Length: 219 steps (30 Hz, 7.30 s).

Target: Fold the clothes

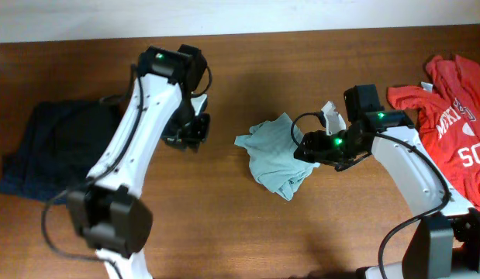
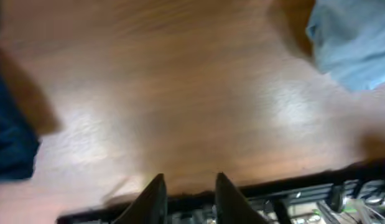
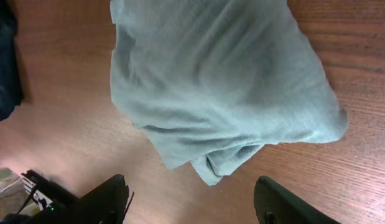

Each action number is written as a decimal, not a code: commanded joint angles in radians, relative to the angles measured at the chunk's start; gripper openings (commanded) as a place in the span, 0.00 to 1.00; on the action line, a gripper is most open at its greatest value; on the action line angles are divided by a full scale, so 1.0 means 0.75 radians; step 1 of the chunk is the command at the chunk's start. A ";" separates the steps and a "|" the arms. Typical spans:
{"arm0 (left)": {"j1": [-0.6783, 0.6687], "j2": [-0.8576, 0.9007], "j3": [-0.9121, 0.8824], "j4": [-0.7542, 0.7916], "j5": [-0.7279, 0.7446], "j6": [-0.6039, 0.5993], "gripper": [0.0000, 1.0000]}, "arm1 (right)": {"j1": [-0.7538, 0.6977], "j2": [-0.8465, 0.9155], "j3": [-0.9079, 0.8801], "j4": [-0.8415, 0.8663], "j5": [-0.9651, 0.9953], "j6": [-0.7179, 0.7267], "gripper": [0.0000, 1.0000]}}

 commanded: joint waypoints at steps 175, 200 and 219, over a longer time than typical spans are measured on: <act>0.622 -0.640 -0.085 0.325 0.465 0.927 0.67 | -0.235 -0.486 0.481 -0.203 0.463 0.030 0.81; 0.470 -0.805 -0.086 0.311 0.287 0.600 0.99 | -0.235 -1.057 0.514 -0.559 0.398 -0.139 0.99; 0.470 -0.805 -0.086 0.311 0.287 0.600 0.99 | -0.235 -1.476 -0.227 0.082 0.390 -0.411 0.98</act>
